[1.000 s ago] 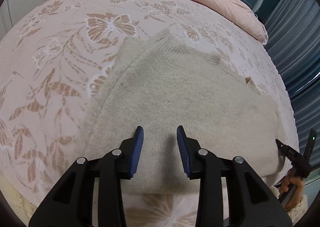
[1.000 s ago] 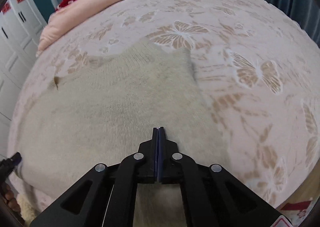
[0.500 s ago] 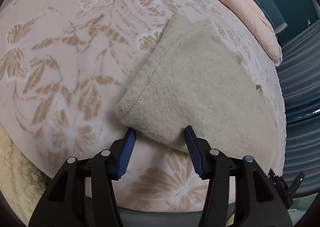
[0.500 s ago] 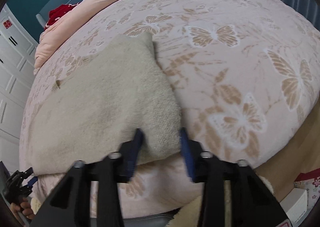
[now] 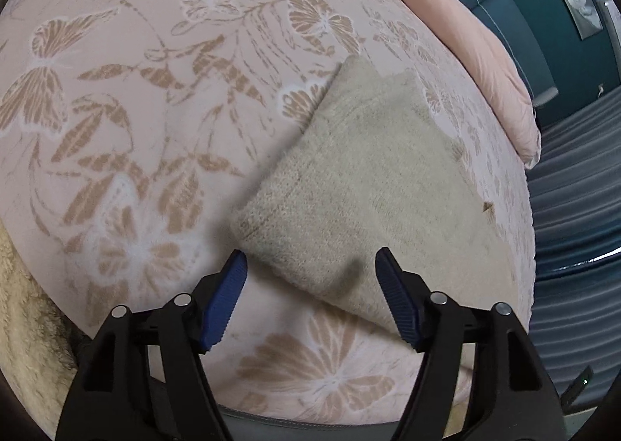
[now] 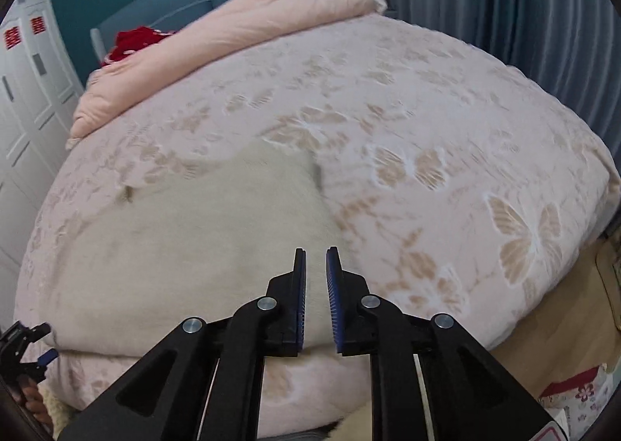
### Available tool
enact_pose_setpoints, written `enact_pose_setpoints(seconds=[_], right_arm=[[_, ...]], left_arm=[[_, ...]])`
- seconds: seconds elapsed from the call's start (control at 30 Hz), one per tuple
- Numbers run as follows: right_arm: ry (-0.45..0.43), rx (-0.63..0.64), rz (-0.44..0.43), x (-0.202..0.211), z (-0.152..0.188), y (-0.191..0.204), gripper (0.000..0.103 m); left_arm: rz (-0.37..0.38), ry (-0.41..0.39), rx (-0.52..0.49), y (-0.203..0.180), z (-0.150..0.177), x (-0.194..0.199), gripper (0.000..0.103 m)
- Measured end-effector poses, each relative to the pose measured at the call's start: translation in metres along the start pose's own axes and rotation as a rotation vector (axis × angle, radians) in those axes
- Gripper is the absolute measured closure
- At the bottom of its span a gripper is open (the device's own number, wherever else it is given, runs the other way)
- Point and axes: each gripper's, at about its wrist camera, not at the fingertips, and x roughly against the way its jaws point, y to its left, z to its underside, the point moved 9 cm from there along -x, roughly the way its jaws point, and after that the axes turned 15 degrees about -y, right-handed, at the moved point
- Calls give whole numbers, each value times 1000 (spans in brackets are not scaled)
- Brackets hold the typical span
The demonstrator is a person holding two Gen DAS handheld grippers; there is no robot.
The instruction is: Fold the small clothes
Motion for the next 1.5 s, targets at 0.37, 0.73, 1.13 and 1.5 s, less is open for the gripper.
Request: enact_pose_setpoints(seconds=[0.37, 0.73, 1.13, 1.5], right_arm=[[271, 197, -323, -85, 64, 225, 96], [285, 220, -329, -112, 97, 227, 98], [100, -202, -318, -28, 19, 59, 88], [45, -381, -300, 16, 20, -31, 30]], left_arm=[[44, 8, 112, -6, -11, -26, 39], [311, -112, -151, -119, -40, 33, 93], [540, -3, -713, -342, 117, 39, 93], [374, -2, -977, -254, 194, 22, 46]])
